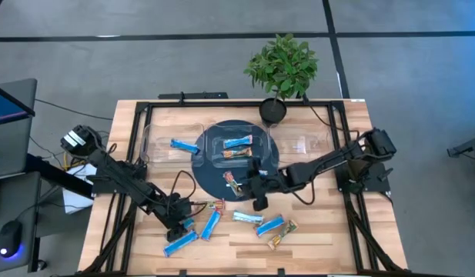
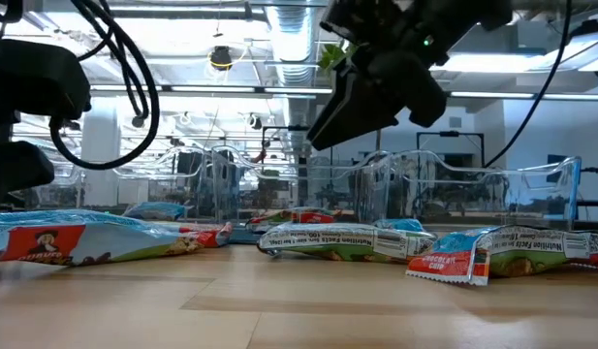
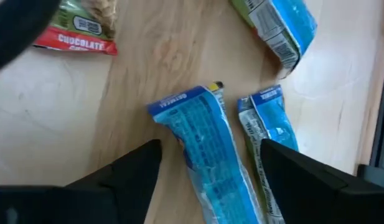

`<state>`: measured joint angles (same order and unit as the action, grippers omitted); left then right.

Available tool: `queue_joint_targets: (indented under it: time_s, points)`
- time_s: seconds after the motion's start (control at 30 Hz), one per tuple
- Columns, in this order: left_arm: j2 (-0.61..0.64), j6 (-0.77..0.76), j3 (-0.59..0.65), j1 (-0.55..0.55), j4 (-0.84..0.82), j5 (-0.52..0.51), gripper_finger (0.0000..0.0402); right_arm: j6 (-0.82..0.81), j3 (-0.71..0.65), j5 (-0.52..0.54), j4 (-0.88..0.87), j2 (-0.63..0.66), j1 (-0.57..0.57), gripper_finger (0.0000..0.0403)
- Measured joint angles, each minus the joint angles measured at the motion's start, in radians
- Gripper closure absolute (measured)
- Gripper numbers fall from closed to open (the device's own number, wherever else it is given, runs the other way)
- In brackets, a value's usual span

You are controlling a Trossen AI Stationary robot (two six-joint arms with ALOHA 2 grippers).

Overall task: Pick and place Granola Bars by type
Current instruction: Put the middle left blue snack bar into the left transparent bin

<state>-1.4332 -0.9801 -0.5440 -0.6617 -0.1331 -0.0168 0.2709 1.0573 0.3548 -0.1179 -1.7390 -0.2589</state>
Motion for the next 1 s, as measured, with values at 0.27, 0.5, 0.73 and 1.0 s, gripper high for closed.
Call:
queue_joint_targets:
  time_s: [0.27,0.5,0.73,1.0]
  points:
    - [-0.005,-0.009,-0.003,0.000,-0.063,0.027,0.0118,-0.001,0.000,-0.033,-0.001,0.000,0.032,0.0252]
    - [-0.005,-0.003,-0.002,0.000,-0.101,0.035,0.0142,-0.011,0.000,-0.043,-0.001,0.000,0.004,0.0253]
    - [-0.005,0.031,-0.002,0.000,-0.149,0.024,0.0175,-0.017,0.000,-0.042,-0.001,0.000,-0.027,0.0260]
    - [-0.007,0.105,-0.023,0.024,-0.239,0.002,0.0218,-0.035,0.000,-0.039,-0.002,0.000,-0.027,0.0266]
